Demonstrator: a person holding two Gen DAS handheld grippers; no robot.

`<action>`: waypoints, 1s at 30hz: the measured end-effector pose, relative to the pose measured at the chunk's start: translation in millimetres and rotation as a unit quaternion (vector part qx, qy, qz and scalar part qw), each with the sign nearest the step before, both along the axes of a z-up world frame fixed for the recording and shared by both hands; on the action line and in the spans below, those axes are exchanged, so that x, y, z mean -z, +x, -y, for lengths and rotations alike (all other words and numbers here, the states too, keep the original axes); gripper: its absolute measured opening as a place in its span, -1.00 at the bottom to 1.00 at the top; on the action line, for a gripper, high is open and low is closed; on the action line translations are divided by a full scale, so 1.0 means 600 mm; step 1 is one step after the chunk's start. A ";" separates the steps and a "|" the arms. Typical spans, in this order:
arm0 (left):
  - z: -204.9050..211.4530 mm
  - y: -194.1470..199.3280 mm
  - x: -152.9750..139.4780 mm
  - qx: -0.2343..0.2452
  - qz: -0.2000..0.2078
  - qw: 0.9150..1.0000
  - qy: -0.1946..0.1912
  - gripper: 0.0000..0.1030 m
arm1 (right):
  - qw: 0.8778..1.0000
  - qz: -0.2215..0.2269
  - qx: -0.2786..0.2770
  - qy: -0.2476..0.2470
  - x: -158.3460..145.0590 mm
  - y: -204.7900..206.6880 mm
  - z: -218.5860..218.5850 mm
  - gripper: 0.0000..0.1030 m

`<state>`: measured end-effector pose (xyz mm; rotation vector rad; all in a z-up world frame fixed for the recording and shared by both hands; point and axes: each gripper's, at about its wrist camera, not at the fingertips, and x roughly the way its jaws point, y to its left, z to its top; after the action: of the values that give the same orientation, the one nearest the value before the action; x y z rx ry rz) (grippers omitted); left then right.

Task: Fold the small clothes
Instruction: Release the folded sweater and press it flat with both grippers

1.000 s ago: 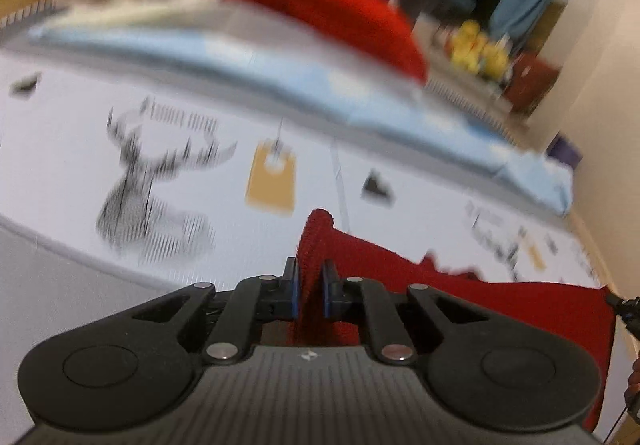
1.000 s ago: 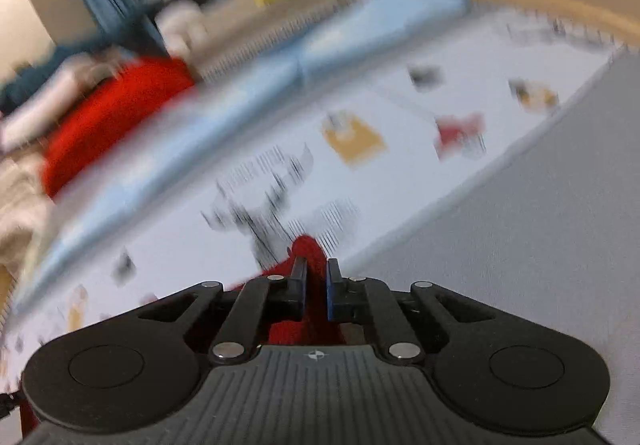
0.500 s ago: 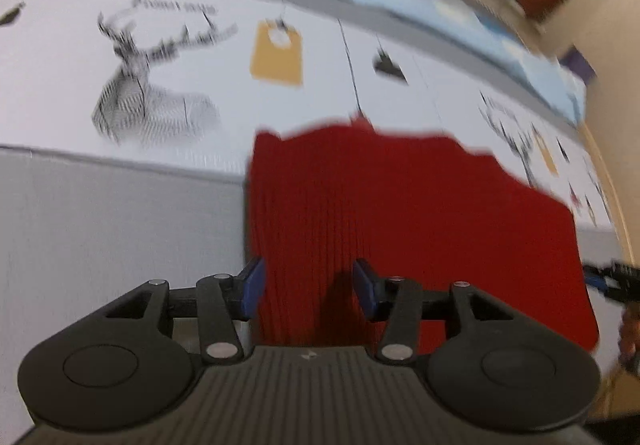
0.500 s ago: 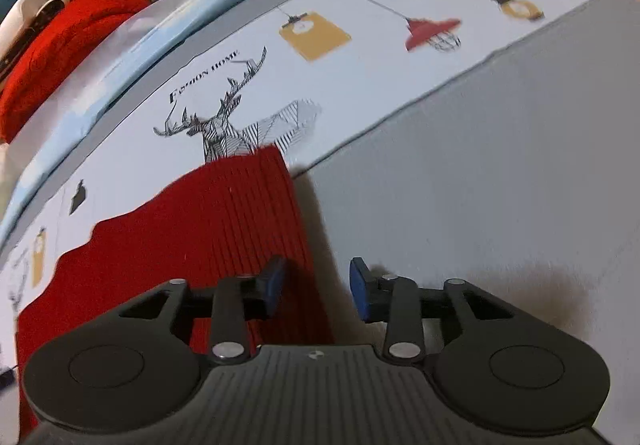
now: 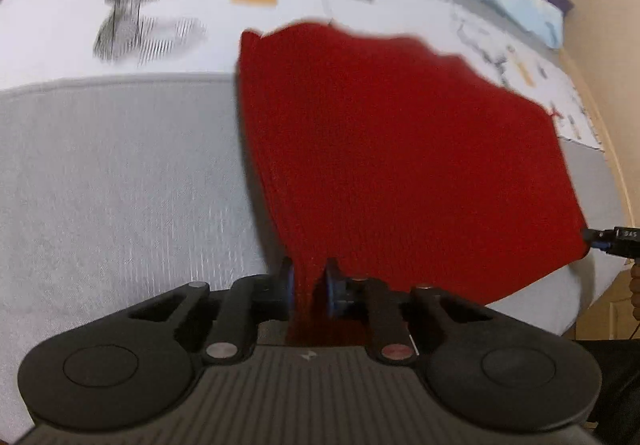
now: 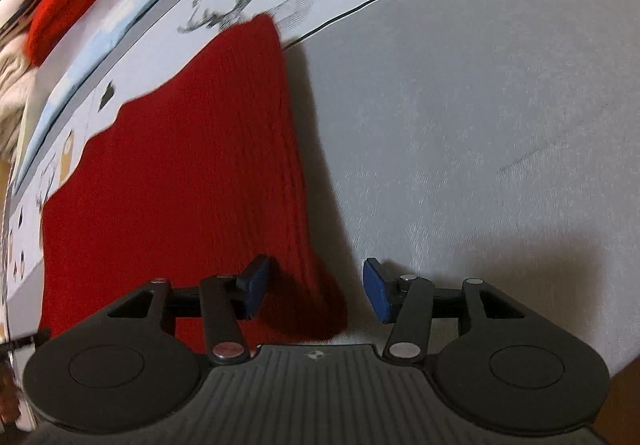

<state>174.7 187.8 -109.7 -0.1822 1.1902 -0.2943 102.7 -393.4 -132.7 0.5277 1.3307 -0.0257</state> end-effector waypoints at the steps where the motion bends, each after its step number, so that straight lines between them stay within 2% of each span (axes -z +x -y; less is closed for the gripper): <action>1: 0.002 -0.006 -0.012 0.000 0.013 1.000 -0.002 -0.73 | 1.000 0.011 -0.006 0.001 -0.010 -0.004 -0.001 -0.60; 2: -0.001 -0.012 -0.023 -0.006 0.024 1.000 -0.008 -0.74 | 1.000 0.028 -0.005 -0.001 -0.024 -0.008 -0.002 -0.73; 5: -0.012 -0.023 -0.043 -0.024 0.035 0.999 -0.025 -0.74 | 0.997 0.065 0.026 0.014 -0.058 -0.020 0.007 -0.76; 7: -0.012 -0.024 -0.036 -0.028 0.022 0.999 -0.018 -0.74 | 0.997 0.069 0.034 0.003 -0.066 -0.024 0.010 -0.76; 9: 0.004 -0.024 -0.019 -0.021 -0.010 1.000 0.004 -0.73 | 0.998 0.046 0.026 -0.017 -0.051 -0.026 0.003 -0.77; 11: 0.021 -0.025 -0.006 -0.007 -0.026 0.999 0.038 -0.69 | 0.999 0.003 0.011 -0.040 -0.024 -0.023 -0.011 -0.75; 13: 0.021 -0.027 -0.010 -0.014 -0.025 0.999 0.044 -0.54 | 0.998 -0.011 -0.011 -0.063 -0.014 -0.019 -0.025 -0.70; 14: 0.017 -0.027 -0.017 -0.021 -0.022 0.999 0.032 -0.51 | 0.997 -0.009 -0.011 -0.078 -0.019 -0.018 -0.028 -0.60; 15: 0.014 -0.029 -0.028 -0.029 -0.010 0.999 0.021 -0.51 | 0.996 -0.004 -0.007 -0.094 -0.026 -0.016 -0.031 -0.37; 17: 0.013 -0.033 -0.050 -0.032 0.020 0.999 0.012 -0.51 | 0.988 0.038 -0.008 -0.148 -0.058 -0.018 -0.042 -0.17; 18: 0.016 -0.035 -0.056 -0.023 0.029 0.999 0.005 -0.51 | 0.984 0.067 -0.020 -0.162 -0.073 -0.019 -0.049 -0.17; 19: 0.022 -0.036 -0.055 -0.012 0.029 1.000 -0.002 -0.51 | 0.983 0.087 -0.030 -0.160 -0.081 -0.021 -0.056 -0.17; 21: 0.041 -0.032 -0.041 0.015 0.017 1.000 0.015 -0.51 | 0.988 0.094 -0.051 -0.109 -0.075 -0.021 -0.066 -0.18; 23: 0.057 -0.029 -0.012 0.033 -0.013 0.997 0.068 -0.51 | 0.992 0.052 -0.085 -0.081 -0.042 -0.015 -0.079 -0.20; 24: 0.057 -0.028 0.001 0.031 -0.031 0.995 0.091 -0.48 | 0.989 0.023 -0.105 -0.097 -0.022 -0.016 -0.090 -0.20; 25: 0.050 -0.028 0.005 0.020 -0.038 0.994 0.102 -0.42 | 0.986 0.013 -0.121 -0.110 -0.013 -0.018 -0.098 -0.20; 28: 0.029 -0.024 -0.025 -0.023 -0.006 0.995 0.093 -0.42 | 0.984 0.025 -0.126 -0.121 -0.028 -0.020 -0.109 -0.20; 30: 0.030 -0.033 -0.057 -0.020 0.037 0.997 0.069 -0.46 | 0.987 0.040 -0.110 -0.109 -0.045 -0.022 -0.102 -0.20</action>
<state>155.2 169.6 -75.7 -0.0741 1.1281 -0.1827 89.7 -332.2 -106.0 0.1925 1.2832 0.0319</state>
